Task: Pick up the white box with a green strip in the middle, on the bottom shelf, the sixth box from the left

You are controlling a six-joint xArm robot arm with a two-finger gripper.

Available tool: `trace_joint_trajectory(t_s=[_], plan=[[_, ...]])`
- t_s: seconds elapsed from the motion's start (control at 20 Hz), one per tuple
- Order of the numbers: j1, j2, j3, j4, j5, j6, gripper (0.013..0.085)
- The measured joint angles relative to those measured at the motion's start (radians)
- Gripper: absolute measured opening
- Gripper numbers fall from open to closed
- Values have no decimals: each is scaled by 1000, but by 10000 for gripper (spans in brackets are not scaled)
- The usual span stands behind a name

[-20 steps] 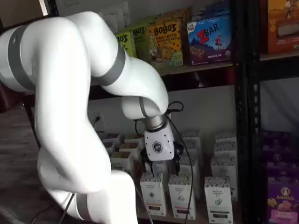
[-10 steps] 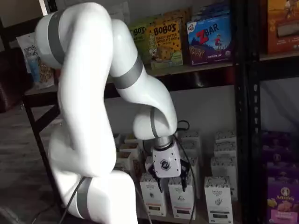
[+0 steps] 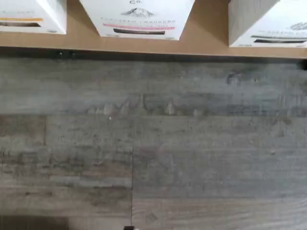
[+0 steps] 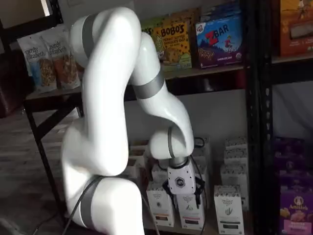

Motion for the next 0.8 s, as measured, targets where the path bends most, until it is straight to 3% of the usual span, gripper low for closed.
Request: trace_joint_trajectory(t_s=[0.35, 0.8], plan=[[-22, 164, -133, 34, -55, -53, 850], [-90, 296, -291, -77, -43, -13, 850]])
